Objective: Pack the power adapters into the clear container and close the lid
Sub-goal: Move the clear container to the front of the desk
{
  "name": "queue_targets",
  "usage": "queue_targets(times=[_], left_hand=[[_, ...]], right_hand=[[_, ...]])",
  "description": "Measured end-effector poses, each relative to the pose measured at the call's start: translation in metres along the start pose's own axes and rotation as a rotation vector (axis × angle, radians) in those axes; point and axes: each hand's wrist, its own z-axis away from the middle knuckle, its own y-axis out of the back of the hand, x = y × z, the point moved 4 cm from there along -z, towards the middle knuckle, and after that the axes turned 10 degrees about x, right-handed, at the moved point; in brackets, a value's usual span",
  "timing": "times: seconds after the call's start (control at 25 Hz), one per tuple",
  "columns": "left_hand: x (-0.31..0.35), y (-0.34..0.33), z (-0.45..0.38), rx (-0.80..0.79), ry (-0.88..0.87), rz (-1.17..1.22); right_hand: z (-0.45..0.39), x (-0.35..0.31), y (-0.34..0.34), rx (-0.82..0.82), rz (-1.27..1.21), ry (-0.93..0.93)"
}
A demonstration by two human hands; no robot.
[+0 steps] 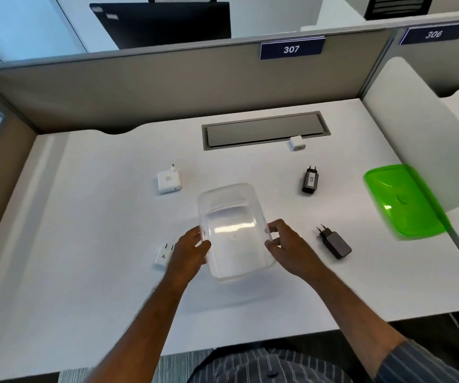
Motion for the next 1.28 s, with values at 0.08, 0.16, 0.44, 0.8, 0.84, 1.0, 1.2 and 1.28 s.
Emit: queue_targets(times=[0.08,0.16,0.44,0.8,0.84,1.0,1.2,1.28], left_hand=[[-0.005,0.007,0.002,-0.001,0.004,-0.018],[-0.011,0.013,0.004,-0.014,0.009,-0.026],[-0.028,0.03,0.003,-0.035,0.032,-0.025],[-0.041,0.041,-0.012,-0.125,-0.021,-0.109],[-0.042,0.041,-0.013,-0.137,-0.016,-0.117],[-0.044,0.05,-0.019,-0.09,-0.034,-0.261],[-0.046,0.082,-0.038,0.068,-0.198,-0.351],[-0.051,0.099,-0.05,0.157,-0.258,-0.382]], right_hand=[[0.008,0.002,-0.01,-0.003,-0.009,-0.031],[0.014,0.004,-0.022,-0.007,-0.03,-0.08],[0.022,-0.008,-0.043,0.012,-0.04,-0.187],[0.021,-0.009,-0.053,0.024,-0.085,-0.17],[0.019,-0.007,-0.052,0.016,-0.103,-0.18],[0.005,-0.004,-0.04,0.069,-0.191,-0.233],[-0.016,-0.033,-0.026,0.268,-0.115,-0.107],[-0.027,-0.046,-0.027,0.304,-0.092,-0.038]])
